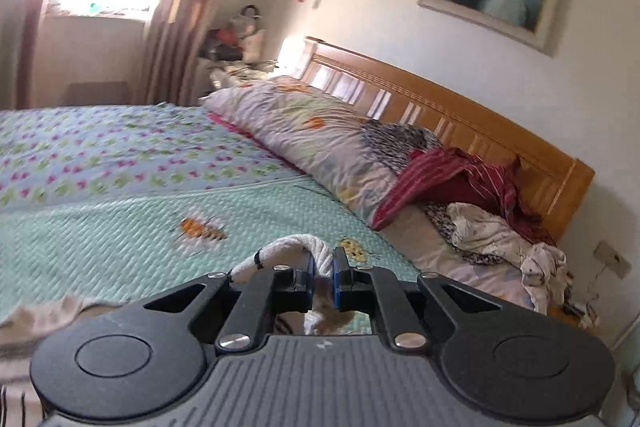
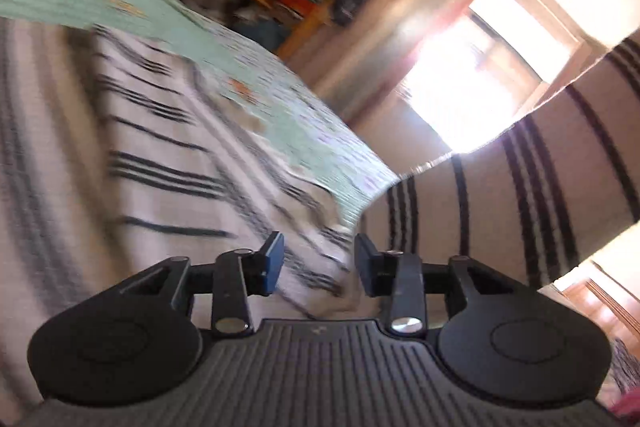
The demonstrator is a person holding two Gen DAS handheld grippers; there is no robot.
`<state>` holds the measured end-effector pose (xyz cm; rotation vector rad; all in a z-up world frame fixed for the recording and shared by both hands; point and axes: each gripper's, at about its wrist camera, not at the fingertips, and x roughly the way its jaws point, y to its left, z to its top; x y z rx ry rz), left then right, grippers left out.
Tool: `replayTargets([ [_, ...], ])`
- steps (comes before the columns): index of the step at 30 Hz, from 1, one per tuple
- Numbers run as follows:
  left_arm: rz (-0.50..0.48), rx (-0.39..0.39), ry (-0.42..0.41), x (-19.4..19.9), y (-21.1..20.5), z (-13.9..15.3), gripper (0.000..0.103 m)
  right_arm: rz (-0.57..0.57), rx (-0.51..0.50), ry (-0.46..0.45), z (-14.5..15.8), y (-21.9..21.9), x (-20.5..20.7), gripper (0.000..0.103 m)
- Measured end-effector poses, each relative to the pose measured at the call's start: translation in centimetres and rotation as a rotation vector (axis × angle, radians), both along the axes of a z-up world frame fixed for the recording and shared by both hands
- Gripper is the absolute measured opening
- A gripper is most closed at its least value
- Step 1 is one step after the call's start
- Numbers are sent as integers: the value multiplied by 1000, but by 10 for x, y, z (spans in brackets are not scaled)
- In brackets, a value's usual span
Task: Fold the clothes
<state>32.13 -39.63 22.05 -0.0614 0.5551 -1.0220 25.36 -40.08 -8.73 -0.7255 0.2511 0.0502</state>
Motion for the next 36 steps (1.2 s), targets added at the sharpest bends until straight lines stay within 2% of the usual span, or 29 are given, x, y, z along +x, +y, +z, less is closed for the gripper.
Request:
replayTargets([
  [2,-39,12,0,3,-25,-4,9,-54,0,-25,-2,-11,12,54],
  [4,-77,24,0,7,-51,-7,9,-75,31,-29,-8,-19,21,58],
  [11,-195,111,41,22,-128,-51,10,-92,121,21,-23,-41,31,60],
  [16,-194,140,54,35,-141,-72,10,-137,169,82,-28,-50,38,64],
  [23,-97,175,43,55,-103,-80,10,-149,213,139,-34,-54,40,66],
  [26,-12,188,52,74,-68,-89,10,-160,214,152,-34,-54,39,67],
  [29,97,184,88,97,-23,-103,10,-150,165,129,-33,-44,35,67],
  [31,170,163,114,110,8,-108,10,-106,155,95,-26,-34,24,67],
  [33,232,137,142,120,41,-116,11,-51,164,68,-18,-26,15,72],
  [36,312,135,169,129,83,-133,11,50,260,134,-11,-23,10,75],
])
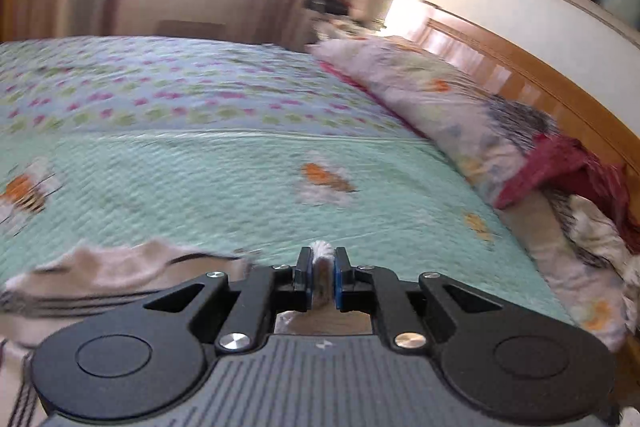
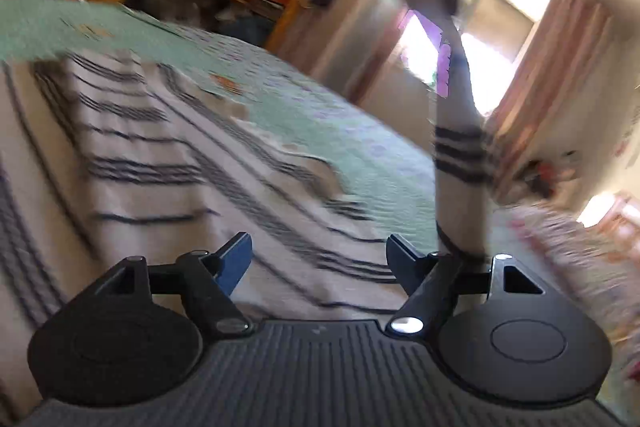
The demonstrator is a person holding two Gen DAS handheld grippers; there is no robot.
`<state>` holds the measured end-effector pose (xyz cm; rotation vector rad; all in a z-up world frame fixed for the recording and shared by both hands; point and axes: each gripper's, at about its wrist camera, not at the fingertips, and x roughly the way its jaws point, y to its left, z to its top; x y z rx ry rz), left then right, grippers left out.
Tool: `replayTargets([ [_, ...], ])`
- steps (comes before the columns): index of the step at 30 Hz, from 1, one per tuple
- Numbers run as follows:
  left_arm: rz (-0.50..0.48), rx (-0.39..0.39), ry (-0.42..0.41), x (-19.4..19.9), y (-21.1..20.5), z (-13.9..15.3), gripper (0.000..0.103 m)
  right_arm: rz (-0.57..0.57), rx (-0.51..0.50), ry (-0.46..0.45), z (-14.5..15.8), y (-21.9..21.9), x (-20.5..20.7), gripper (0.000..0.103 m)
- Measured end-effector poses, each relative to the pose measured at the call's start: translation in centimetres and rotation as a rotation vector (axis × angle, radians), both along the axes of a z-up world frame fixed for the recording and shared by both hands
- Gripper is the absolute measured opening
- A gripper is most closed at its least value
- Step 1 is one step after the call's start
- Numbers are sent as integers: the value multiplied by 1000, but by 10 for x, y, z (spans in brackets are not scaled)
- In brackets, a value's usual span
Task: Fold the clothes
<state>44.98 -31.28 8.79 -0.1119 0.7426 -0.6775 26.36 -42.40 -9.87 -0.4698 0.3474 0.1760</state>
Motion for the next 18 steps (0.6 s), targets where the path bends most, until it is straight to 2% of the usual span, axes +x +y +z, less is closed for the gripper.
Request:
replayTargets([
  [2,47,46,25,8,22,-20,11,97,118,61,5,-3,-2,75],
  [4,107,111,62,19,39,-46,10,169,289,126,10,-13,-1,75],
  [6,152,142,100,30,55,-71,10,241,475,189,14,-30,4,75],
  [10,223,198,114,39,80,-105,10,320,819,240,9,-71,15,75],
  [12,227,208,116,38,85,-114,10,293,1008,255,-2,-98,24,75],
  [13,225,213,114,37,87,-117,10,279,1096,258,-6,-110,28,75],
  [16,192,202,111,34,85,-123,10,243,1282,189,-16,-141,28,75],
  [18,161,185,116,38,76,-126,22,223,1387,137,-22,-155,26,76],
])
